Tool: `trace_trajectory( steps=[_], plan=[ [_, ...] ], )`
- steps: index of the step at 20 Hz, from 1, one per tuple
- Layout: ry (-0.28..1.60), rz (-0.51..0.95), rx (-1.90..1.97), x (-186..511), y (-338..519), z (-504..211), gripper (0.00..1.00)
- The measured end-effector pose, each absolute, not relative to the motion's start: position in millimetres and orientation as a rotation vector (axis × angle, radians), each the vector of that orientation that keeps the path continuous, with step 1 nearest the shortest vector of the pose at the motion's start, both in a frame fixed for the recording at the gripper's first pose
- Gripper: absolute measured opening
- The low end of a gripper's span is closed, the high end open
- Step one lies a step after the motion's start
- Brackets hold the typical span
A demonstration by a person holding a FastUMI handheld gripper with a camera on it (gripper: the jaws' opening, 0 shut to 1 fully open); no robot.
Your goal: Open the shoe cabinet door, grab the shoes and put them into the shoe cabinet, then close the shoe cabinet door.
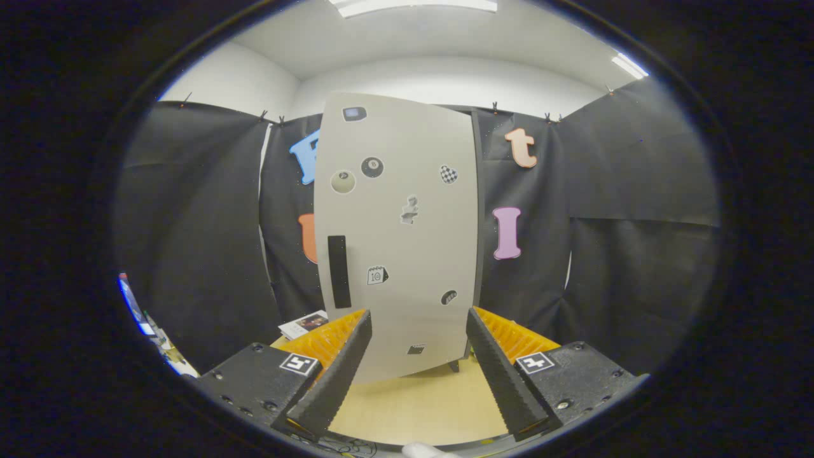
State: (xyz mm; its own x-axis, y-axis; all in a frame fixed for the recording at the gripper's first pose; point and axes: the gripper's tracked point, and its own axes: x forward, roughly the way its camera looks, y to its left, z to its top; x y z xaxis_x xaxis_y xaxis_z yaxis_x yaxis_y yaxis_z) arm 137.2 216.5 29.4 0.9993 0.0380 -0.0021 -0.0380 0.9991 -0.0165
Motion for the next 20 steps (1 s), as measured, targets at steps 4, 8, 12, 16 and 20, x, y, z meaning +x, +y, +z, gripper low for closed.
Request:
trace_trajectory(
  steps=[4, 8, 12, 16, 20],
  plan=[
    [-0.002, -0.015, -0.014, 111.1, 202.4, 25.1, 0.98],
    [0.003, -0.069, -0.019, 92.9, 186.8, 17.8, 0.98],
    [-0.001, -0.097, 0.012, 81.0, 173.0, 20.7, 0.98],
    [-0.01, -0.111, 0.021, 74.6, 166.2, 25.0, 0.98],
    [-0.014, -0.114, 0.032, 72.1, 165.1, 29.0, 0.98]
  ],
)
